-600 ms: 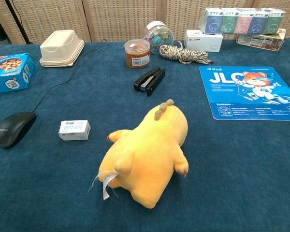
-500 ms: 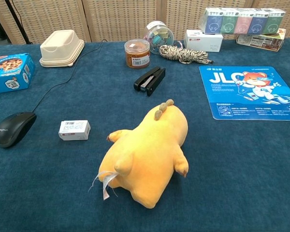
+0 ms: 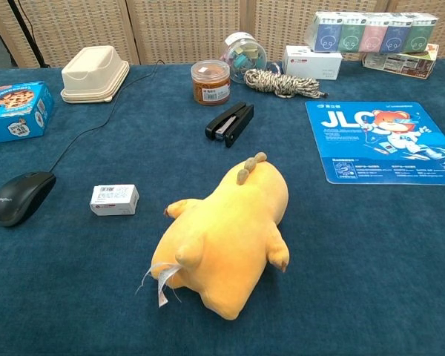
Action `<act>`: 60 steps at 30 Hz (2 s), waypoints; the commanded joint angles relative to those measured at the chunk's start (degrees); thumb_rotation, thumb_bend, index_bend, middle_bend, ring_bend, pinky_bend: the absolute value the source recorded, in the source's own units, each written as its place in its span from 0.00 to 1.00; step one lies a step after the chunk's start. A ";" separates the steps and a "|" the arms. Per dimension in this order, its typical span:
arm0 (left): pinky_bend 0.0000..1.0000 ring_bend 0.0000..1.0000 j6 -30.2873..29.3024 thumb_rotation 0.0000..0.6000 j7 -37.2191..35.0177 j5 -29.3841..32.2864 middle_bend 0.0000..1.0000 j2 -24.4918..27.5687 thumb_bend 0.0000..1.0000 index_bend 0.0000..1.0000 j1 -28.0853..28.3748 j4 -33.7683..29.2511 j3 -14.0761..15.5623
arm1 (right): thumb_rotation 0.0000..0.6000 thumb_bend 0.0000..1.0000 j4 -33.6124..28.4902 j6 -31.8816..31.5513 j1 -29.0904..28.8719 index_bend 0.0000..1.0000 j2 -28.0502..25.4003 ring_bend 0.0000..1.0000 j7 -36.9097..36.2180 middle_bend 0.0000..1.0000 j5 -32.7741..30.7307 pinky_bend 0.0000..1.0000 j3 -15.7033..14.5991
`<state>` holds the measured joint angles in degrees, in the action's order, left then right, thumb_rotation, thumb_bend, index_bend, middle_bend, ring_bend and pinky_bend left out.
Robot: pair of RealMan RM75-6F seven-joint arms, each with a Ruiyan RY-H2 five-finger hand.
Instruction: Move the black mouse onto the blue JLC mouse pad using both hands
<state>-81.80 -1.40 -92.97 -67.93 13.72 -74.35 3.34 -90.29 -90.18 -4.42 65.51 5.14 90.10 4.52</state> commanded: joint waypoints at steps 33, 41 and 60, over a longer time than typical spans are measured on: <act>0.02 0.00 -1.46 1.00 -11.34 -23.16 0.00 -26.38 0.06 0.00 18.34 58.91 13.36 | 1.00 0.00 -1.01 0.51 0.06 0.00 -0.90 0.00 -2.74 0.00 -0.80 0.00 0.38; 0.13 0.00 0.39 1.00 -11.49 -22.59 0.00 -27.99 0.18 0.00 19.48 60.21 14.70 | 1.00 0.00 -1.12 0.85 -0.05 0.00 -1.01 0.00 -3.44 0.00 -1.43 0.00 0.69; 0.47 0.44 -1.22 1.00 -11.95 -20.80 0.46 -30.17 0.36 0.57 19.92 62.39 15.90 | 1.00 0.00 -0.86 1.37 -0.35 0.00 -1.15 0.00 -5.07 0.00 -1.89 0.00 0.98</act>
<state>-82.56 -13.34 -114.14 -98.07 33.59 -12.03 19.52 -91.16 -88.81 -4.77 64.37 0.07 88.22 5.50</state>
